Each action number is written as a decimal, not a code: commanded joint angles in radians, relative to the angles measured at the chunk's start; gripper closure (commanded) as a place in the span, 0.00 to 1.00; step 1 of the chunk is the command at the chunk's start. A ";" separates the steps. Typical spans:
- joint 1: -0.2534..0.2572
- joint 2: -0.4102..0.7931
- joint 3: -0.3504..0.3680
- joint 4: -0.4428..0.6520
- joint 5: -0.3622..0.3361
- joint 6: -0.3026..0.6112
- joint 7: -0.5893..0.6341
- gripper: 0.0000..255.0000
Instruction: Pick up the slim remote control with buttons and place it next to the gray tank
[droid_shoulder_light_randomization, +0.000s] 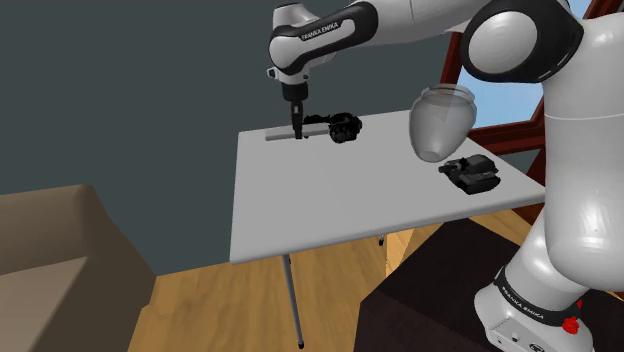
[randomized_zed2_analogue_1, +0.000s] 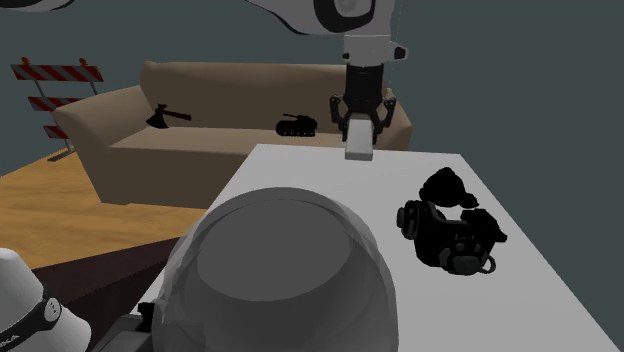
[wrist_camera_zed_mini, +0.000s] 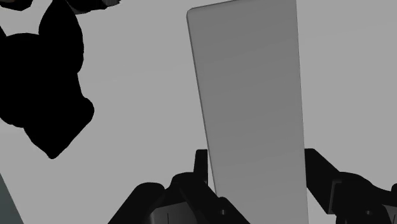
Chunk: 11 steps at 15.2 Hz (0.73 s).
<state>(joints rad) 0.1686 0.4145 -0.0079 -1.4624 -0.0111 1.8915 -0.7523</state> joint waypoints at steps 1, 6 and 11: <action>-0.001 -0.004 0.000 0.024 0.000 -0.028 -0.001 1.00; -0.001 -0.007 0.000 0.086 0.000 -0.093 -0.002 1.00; -0.027 -0.123 -0.012 -0.062 0.003 -0.061 -0.040 1.00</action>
<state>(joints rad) 0.1511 0.3176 -0.0157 -1.4887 -0.0091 1.8211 -0.7785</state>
